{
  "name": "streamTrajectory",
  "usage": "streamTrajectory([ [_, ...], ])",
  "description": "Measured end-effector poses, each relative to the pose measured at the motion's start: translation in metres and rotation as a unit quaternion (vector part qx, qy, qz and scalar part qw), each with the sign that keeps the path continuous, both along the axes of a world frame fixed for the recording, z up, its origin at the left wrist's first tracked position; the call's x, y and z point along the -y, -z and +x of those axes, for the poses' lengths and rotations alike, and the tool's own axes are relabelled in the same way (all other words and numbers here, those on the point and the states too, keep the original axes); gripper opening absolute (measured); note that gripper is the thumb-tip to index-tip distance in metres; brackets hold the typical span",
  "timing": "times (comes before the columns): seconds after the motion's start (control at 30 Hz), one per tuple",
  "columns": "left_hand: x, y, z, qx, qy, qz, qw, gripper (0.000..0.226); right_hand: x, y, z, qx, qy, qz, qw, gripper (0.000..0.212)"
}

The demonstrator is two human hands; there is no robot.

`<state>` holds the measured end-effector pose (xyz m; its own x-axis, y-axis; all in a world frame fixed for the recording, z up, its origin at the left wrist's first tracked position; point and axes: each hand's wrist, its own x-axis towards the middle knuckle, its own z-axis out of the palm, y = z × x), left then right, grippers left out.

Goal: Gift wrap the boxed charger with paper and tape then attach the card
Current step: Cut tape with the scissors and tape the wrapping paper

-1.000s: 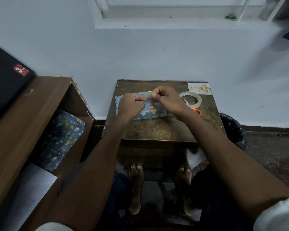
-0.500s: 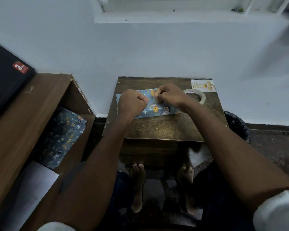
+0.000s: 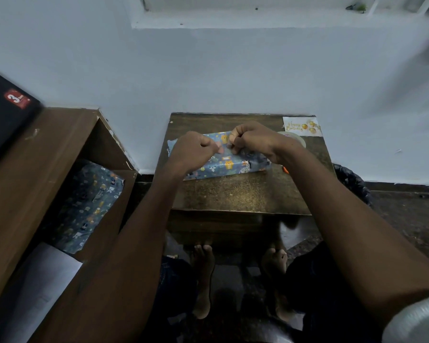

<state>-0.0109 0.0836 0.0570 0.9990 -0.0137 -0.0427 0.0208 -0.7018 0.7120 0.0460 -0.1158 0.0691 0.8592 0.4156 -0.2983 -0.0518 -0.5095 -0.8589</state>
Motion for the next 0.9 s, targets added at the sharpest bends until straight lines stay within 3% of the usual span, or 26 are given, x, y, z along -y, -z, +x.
streamTrajectory([
  [0.03, -0.002, 0.000, 0.000, 0.005, 0.009, 0.019, 1.000, 0.012, 0.001, -0.001, -0.001, 0.005, 0.010, 0.008, 1.000, 0.026],
  [0.2, -0.015, -0.007, -0.004, 0.036, 0.070, 0.073, 0.994, 0.049, 0.002, -0.002, -0.005, 0.014, 0.045, 0.043, 0.998, 0.024],
  [0.4, -0.022, -0.011, -0.006, 0.033, 0.130, 0.097, 0.986, 0.048, 0.002, -0.007, -0.007, 0.001, 0.045, 0.048, 0.998, 0.023],
  [0.5, -0.031, -0.016, -0.008, 0.017, 0.108, 0.187, 0.976, 0.065, 0.003, -0.011, -0.009, 0.002, 0.044, 0.054, 0.998, 0.024],
  [0.6, -0.048, -0.008, -0.009, 0.032, 0.109, 0.140, 0.984, 0.079, 0.001, -0.010, -0.012, 0.031, 0.041, 0.054, 0.997, 0.024],
  [0.9, -0.024, 0.000, -0.011, 0.108, 0.117, 0.120, 0.980, 0.044, 0.002, -0.009, -0.011, 0.008, 0.039, 0.074, 0.996, 0.019],
])
